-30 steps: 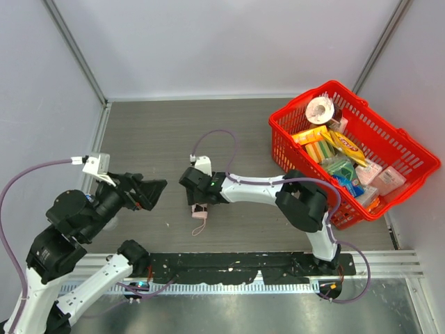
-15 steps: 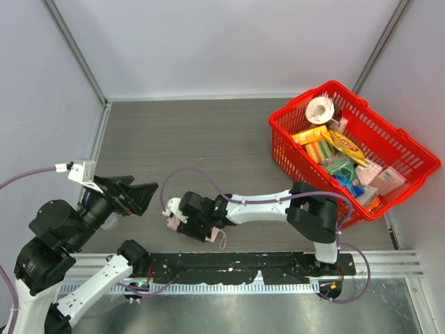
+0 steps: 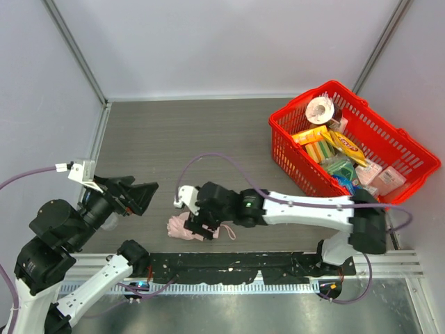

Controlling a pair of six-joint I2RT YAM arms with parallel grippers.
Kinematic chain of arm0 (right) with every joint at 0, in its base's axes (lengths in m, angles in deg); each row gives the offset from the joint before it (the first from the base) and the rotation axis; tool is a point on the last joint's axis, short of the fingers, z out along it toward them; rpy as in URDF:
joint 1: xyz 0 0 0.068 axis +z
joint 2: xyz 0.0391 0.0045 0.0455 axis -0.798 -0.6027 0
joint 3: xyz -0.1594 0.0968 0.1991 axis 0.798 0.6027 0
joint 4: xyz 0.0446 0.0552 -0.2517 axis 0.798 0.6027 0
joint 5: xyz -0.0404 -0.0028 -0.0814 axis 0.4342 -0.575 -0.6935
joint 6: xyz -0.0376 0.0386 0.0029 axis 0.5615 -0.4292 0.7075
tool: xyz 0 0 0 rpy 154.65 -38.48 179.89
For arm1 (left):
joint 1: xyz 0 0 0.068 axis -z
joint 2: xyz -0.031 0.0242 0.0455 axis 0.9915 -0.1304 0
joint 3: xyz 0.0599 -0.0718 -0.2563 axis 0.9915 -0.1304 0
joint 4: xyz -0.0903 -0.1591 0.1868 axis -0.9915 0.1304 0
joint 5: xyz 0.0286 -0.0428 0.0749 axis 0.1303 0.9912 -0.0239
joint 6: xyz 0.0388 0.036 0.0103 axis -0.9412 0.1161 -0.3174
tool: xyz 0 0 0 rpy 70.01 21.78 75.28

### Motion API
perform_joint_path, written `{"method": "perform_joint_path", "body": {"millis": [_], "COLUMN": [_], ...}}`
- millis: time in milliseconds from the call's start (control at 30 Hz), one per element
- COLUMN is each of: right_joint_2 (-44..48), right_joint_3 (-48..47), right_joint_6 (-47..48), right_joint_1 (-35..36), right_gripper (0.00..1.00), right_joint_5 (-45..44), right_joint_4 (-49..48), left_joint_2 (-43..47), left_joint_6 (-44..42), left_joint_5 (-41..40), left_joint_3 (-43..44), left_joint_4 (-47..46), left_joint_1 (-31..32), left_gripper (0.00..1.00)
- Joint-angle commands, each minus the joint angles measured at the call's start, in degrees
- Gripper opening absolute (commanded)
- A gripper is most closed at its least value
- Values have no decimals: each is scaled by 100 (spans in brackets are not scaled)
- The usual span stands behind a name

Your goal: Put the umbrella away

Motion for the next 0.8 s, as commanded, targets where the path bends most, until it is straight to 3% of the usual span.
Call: {"method": "perform_joint_path", "body": {"millis": [0, 167, 300, 467, 567, 767], "right_joint_2": [1416, 2901, 3904, 4934, 5557, 6113], "right_joint_3": [43, 343, 308, 185, 255, 870], "right_joint_6": [-912, -2588, -3425, -3376, -3155, -2435], "right_joint_1": [21, 21, 21, 21, 21, 21], "right_gripper": [82, 82, 82, 82, 82, 82], "right_joint_5": [-684, -3106, -4112, -4316, -4229, -4096], "right_joint_4": [41, 655, 1735, 1800, 1231, 139], "left_joint_2": [-117, 49, 471, 1086, 1438, 1676], "left_joint_6": [17, 43, 61, 34, 17, 43], "left_joint_5": [46, 28, 133, 327, 160, -121], "left_joint_3": [32, -178, -617, -1250, -1496, -1550], "left_joint_4": [-309, -792, -1731, -3190, -3709, -3896], "left_joint_1": [-10, -10, -1, -10, -10, -10], "left_gripper": [100, 100, 100, 100, 100, 100]}}
